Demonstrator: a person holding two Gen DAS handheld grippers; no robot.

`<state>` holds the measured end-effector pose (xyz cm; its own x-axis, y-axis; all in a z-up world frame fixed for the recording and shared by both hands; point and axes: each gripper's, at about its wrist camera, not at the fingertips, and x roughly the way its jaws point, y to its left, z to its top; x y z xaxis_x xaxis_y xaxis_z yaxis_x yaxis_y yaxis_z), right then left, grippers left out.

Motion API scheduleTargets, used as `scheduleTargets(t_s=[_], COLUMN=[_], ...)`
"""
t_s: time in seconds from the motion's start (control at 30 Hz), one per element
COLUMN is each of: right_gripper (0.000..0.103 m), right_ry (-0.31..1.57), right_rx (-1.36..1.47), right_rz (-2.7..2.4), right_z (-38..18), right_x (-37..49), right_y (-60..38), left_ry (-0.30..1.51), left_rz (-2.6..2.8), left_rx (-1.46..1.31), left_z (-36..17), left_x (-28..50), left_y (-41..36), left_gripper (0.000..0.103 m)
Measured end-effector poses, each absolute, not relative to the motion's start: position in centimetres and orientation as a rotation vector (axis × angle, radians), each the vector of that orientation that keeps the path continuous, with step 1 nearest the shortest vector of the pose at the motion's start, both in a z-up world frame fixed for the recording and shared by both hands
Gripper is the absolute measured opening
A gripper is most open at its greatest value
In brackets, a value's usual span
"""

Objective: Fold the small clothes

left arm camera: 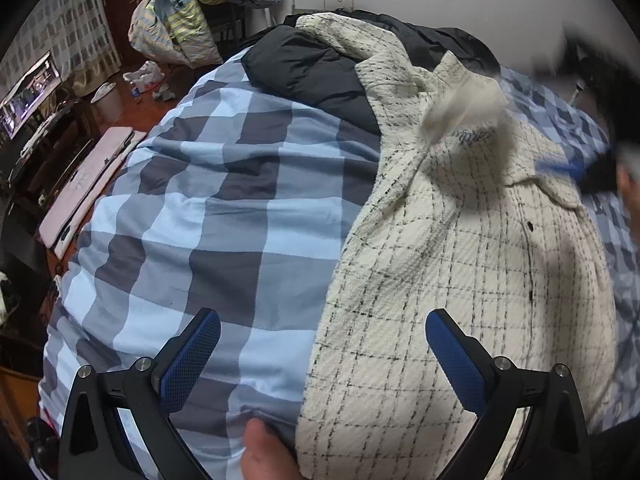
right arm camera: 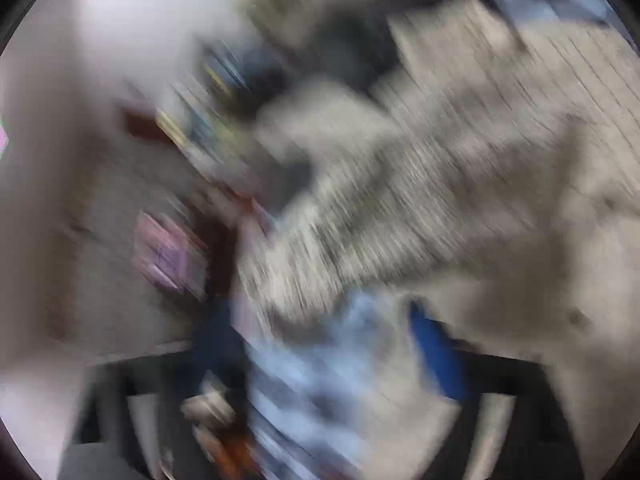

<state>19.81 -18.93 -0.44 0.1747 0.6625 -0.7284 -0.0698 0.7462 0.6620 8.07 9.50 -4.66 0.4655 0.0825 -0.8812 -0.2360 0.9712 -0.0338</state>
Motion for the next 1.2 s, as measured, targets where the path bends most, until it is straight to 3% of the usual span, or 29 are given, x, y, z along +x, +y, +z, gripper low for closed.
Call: scheduleTargets(t_s=[0.07, 0.23, 0.33, 0.7, 0.8, 0.93, 1.1, 1.2], right_gripper=[0.096, 0.096, 0.096, 0.094, 0.084, 0.084, 0.089, 0.091], right_ry=[1.335, 1.121, 1.09, 1.25, 1.143, 1.07, 1.227, 1.284], right_rx=[0.484, 0.18, 0.078, -0.222, -0.1, 0.189, 0.319, 0.479], right_rz=[0.516, 0.137, -0.084, -0.178, -0.311, -0.517, -0.45, -0.39], right_z=[-1.7, 0.0, -0.5, -7.5, -5.7, -4.5, -9.5, -9.4], right_x=[19.2, 18.7, 19.5, 24.7, 24.8, 23.7, 23.5, 23.0], right_y=[-20.9, -29.7, -33.3, -34.1, -37.8, -46.6, -51.6, -53.5], left_ry=[1.072, 1.07, 1.074, 1.128, 1.132, 1.145, 1.154, 1.154], left_rz=[0.195, 0.195, 0.197, 0.23, 0.234, 0.231, 0.236, 0.234], left_rx=[-0.152, -0.141, -0.129, -0.074, -0.063, -0.056, -0.056, -0.065], left_z=[-4.7, -4.8, -4.9, -6.7, -6.8, -7.2, -7.4, -7.2], left_x=[8.0, 8.1, 8.1, 8.6, 8.5, 8.6, 8.7, 8.7], left_y=[9.4, 9.1, 8.9, 8.3, 8.2, 8.0, 8.0, 8.1], left_gripper=[0.103, 0.103, 0.103, 0.103, 0.103, 0.103, 0.103, 0.103])
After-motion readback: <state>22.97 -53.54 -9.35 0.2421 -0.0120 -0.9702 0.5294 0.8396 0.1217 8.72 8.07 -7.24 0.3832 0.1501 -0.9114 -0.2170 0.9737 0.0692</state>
